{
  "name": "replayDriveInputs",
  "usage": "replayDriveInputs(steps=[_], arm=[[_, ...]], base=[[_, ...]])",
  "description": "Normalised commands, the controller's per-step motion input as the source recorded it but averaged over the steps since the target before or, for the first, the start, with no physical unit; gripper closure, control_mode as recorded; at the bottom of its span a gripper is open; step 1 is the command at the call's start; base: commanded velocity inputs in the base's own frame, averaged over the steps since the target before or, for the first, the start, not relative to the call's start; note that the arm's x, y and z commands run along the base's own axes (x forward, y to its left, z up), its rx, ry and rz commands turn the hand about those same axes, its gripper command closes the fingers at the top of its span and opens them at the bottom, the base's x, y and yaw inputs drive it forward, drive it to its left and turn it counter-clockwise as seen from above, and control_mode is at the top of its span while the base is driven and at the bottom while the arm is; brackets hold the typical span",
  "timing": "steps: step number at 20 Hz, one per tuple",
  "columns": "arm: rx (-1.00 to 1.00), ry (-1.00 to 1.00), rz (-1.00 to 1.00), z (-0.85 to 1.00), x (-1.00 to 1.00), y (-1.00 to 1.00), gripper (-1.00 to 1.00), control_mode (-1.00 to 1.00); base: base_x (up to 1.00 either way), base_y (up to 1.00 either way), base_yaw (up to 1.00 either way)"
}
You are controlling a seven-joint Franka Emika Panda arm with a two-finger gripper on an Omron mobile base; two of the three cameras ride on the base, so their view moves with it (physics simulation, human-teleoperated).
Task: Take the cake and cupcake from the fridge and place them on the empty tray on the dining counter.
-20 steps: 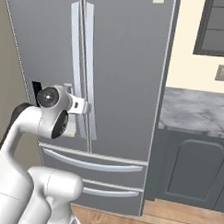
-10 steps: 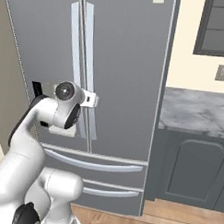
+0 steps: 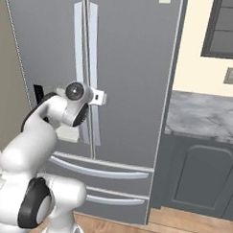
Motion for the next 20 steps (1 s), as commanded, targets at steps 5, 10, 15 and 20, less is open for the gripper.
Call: replayDriveInputs(steps=[5, 10, 15, 20], arm=[[0.0, -0.02, 0.0, 0.0, 0.61, 0.0, -1.0, -1.0], [0.0, 0.0, 0.0, 0.0, 0.68, 0.0, -1.0, -1.0], [0.0, 0.0, 0.0, -0.07, 0.73, 0.01, -1.0, -1.0], [0.0, 0.0, 0.0, -0.06, 0.76, 0.0, -1.0, -1.0]], base=[[0.0, 0.0, 0.0], [0.0, 0.0, 0.0], [0.0, 0.0, 0.0], [0.0, 0.0, 0.0]])
